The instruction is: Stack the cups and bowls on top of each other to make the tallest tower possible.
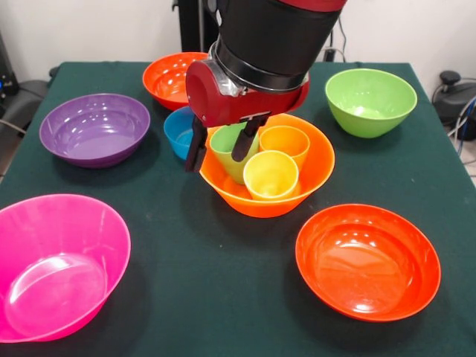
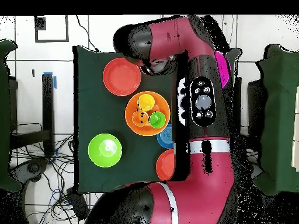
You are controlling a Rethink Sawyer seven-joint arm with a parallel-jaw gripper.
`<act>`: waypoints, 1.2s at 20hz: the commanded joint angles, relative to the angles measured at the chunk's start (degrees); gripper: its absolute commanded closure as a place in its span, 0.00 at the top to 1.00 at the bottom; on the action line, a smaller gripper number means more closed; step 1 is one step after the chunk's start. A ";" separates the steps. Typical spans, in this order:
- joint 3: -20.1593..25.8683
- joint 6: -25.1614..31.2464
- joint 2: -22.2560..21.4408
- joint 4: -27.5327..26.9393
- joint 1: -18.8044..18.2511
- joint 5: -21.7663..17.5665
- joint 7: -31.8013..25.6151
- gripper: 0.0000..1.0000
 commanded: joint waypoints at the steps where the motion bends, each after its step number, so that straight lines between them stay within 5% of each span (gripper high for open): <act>1: 3.53 1.22 3.54 -2.25 1.37 -3.35 -21.68 1.00; 16: 4.09 0.79 5.52 -4.44 0.90 -2.33 -23.79 1.00; 24: 6.22 2.56 9.29 -12.61 1.88 -4.08 -28.08 1.00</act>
